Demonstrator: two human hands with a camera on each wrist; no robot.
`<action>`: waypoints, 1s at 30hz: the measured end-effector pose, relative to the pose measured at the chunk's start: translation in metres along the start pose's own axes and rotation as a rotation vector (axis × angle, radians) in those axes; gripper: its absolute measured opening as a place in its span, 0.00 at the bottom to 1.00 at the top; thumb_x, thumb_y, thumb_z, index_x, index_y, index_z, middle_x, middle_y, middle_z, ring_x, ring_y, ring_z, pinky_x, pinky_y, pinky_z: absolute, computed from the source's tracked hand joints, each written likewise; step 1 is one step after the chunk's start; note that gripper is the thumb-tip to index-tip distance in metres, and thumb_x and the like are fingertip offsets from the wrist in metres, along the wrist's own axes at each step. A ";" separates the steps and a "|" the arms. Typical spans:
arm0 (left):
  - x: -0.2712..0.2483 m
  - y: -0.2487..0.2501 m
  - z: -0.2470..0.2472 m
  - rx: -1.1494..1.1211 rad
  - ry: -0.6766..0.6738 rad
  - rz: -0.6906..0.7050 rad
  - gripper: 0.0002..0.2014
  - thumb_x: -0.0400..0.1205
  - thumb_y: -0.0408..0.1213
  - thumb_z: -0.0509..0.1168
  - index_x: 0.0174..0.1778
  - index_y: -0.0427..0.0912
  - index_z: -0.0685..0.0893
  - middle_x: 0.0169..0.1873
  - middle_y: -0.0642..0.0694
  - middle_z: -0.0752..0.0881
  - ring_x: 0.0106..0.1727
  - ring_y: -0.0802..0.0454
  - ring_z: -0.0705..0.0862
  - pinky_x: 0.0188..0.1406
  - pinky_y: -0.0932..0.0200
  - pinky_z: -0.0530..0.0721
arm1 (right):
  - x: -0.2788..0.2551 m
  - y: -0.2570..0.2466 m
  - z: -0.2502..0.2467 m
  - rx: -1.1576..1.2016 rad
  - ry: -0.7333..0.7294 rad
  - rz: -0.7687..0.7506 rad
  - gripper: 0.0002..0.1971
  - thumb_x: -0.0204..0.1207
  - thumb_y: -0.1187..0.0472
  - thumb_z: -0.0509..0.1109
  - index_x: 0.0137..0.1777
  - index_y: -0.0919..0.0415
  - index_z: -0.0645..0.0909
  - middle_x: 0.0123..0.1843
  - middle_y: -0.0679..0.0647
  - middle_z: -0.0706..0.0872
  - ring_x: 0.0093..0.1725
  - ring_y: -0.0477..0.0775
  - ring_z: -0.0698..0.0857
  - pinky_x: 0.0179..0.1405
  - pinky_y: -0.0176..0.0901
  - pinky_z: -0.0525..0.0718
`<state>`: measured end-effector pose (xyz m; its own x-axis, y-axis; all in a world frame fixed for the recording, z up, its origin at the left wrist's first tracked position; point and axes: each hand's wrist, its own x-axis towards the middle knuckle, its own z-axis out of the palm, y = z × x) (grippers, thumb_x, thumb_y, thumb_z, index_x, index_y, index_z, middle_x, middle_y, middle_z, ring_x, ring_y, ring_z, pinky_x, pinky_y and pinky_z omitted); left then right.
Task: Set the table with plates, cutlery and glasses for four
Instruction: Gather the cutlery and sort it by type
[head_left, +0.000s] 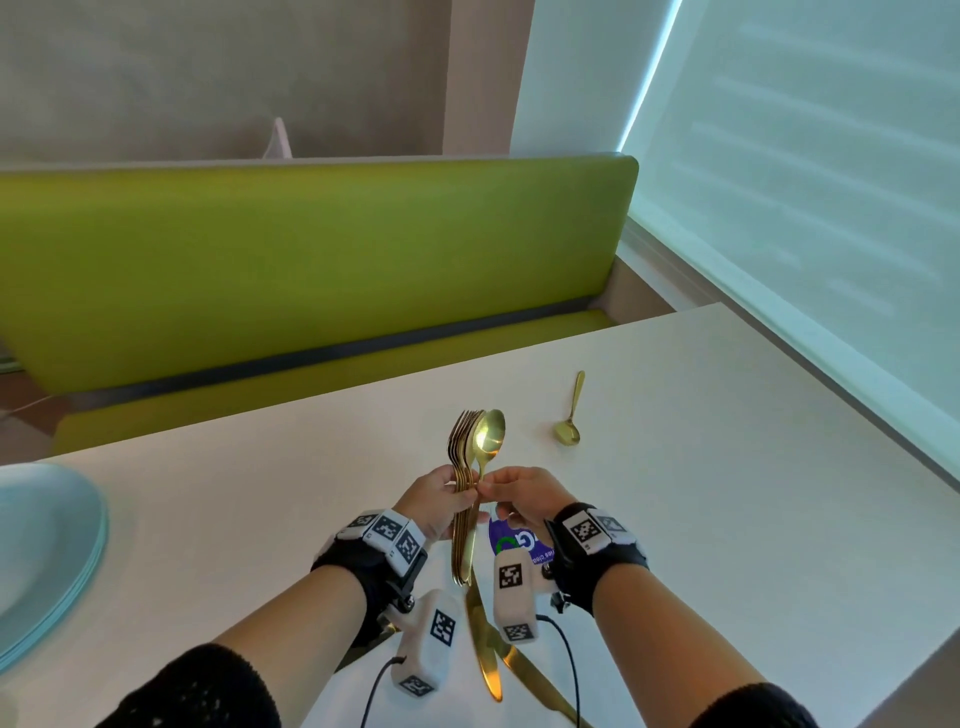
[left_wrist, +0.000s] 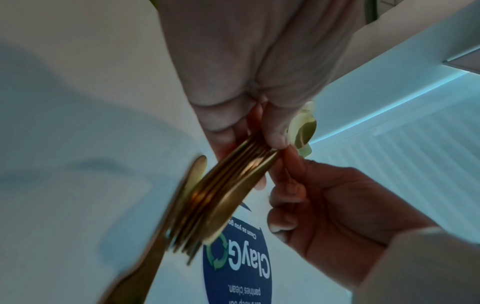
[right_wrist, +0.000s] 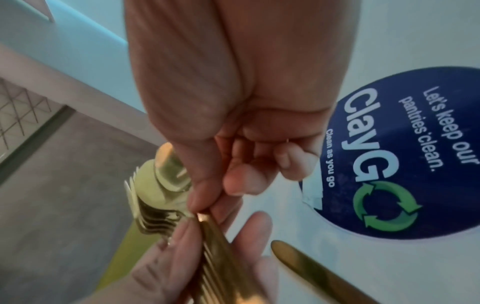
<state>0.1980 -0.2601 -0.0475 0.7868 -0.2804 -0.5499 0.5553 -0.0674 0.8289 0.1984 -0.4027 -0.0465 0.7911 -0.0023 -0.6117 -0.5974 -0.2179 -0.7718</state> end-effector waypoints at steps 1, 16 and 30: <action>0.001 0.000 -0.001 -0.006 0.000 -0.002 0.09 0.83 0.27 0.60 0.46 0.47 0.78 0.43 0.45 0.87 0.40 0.50 0.88 0.42 0.53 0.86 | 0.002 -0.002 0.002 -0.042 0.005 -0.009 0.09 0.77 0.63 0.70 0.35 0.56 0.82 0.37 0.53 0.86 0.25 0.44 0.75 0.24 0.33 0.71; 0.017 -0.001 -0.028 -0.052 0.040 0.039 0.12 0.79 0.19 0.63 0.48 0.41 0.80 0.42 0.41 0.86 0.29 0.53 0.88 0.32 0.63 0.87 | 0.033 -0.039 -0.019 -0.398 0.247 -0.164 0.07 0.78 0.60 0.68 0.48 0.58 0.87 0.44 0.48 0.89 0.37 0.48 0.83 0.38 0.38 0.82; 0.023 -0.005 -0.074 -0.074 0.115 0.031 0.13 0.80 0.19 0.61 0.48 0.43 0.81 0.44 0.44 0.86 0.34 0.53 0.88 0.28 0.67 0.86 | 0.091 -0.009 -0.109 -1.316 0.479 -0.033 0.23 0.82 0.64 0.53 0.77 0.52 0.63 0.70 0.51 0.74 0.70 0.59 0.71 0.65 0.54 0.74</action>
<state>0.2329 -0.1955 -0.0716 0.8275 -0.1689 -0.5354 0.5449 0.0116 0.8384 0.2900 -0.5074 -0.0768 0.9290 -0.2501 -0.2728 -0.2294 -0.9676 0.1058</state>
